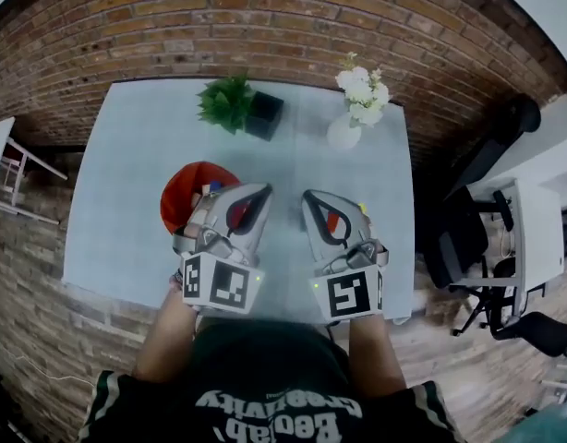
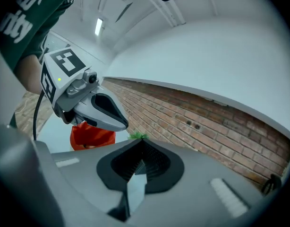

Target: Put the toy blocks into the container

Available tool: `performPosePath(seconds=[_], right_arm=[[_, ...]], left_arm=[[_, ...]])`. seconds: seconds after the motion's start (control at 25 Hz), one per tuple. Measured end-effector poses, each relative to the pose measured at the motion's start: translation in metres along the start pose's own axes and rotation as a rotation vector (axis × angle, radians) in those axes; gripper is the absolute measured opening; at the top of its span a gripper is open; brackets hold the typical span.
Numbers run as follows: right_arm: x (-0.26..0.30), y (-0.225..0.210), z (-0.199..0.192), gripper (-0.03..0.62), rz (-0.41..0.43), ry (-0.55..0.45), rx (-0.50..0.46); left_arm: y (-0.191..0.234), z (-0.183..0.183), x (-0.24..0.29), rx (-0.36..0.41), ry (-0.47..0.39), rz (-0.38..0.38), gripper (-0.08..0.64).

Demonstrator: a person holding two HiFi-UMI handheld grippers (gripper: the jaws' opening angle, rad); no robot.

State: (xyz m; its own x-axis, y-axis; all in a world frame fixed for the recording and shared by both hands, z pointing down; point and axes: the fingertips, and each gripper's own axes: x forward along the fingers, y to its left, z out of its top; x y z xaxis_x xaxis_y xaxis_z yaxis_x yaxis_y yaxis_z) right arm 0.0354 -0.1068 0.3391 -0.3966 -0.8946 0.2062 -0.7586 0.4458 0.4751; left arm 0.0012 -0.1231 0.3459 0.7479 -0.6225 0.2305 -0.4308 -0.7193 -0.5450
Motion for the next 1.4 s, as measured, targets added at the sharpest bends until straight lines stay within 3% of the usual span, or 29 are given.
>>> performPosePath(seconds=[0.16,0.28,0.48,0.64,0.68,0.88,1.16,1.4], right_arm=[[-0.026,-0.033,-0.022,0.006,-0.095,0.045,0.017],[-0.035,-0.042,-0.031,0.006,-0.115,0.058,0.026],[-0.035,-0.042,-0.045,0.006,-0.105,0.073,0.049],[-0.021,-0.034,-0.073,0.011,-0.076,0.111,0.15],[-0.016,-0.03,-0.083,0.056,-0.057,0.13,0.181],[0.015,0.004,-0.156,0.16,0.034,0.283,0.315],[0.041,0.062,-0.266,0.187,0.077,0.541,0.491],[0.052,0.091,-0.317,0.206,0.1,0.685,0.607]], left_arm=[[-0.023,0.022,0.026,0.029,-0.036,-0.067,0.005],[-0.038,0.029,0.039,0.042,-0.043,-0.103,0.005],[-0.048,0.031,0.051,0.044,-0.05,-0.128,0.005],[-0.05,0.024,0.055,0.035,-0.038,-0.13,0.005],[-0.05,0.023,0.056,0.031,-0.034,-0.13,0.005],[-0.053,0.011,0.059,0.015,-0.011,-0.129,0.005],[-0.056,-0.007,0.058,-0.005,0.021,-0.128,0.005],[-0.055,-0.019,0.057,-0.014,0.049,-0.124,0.005]])
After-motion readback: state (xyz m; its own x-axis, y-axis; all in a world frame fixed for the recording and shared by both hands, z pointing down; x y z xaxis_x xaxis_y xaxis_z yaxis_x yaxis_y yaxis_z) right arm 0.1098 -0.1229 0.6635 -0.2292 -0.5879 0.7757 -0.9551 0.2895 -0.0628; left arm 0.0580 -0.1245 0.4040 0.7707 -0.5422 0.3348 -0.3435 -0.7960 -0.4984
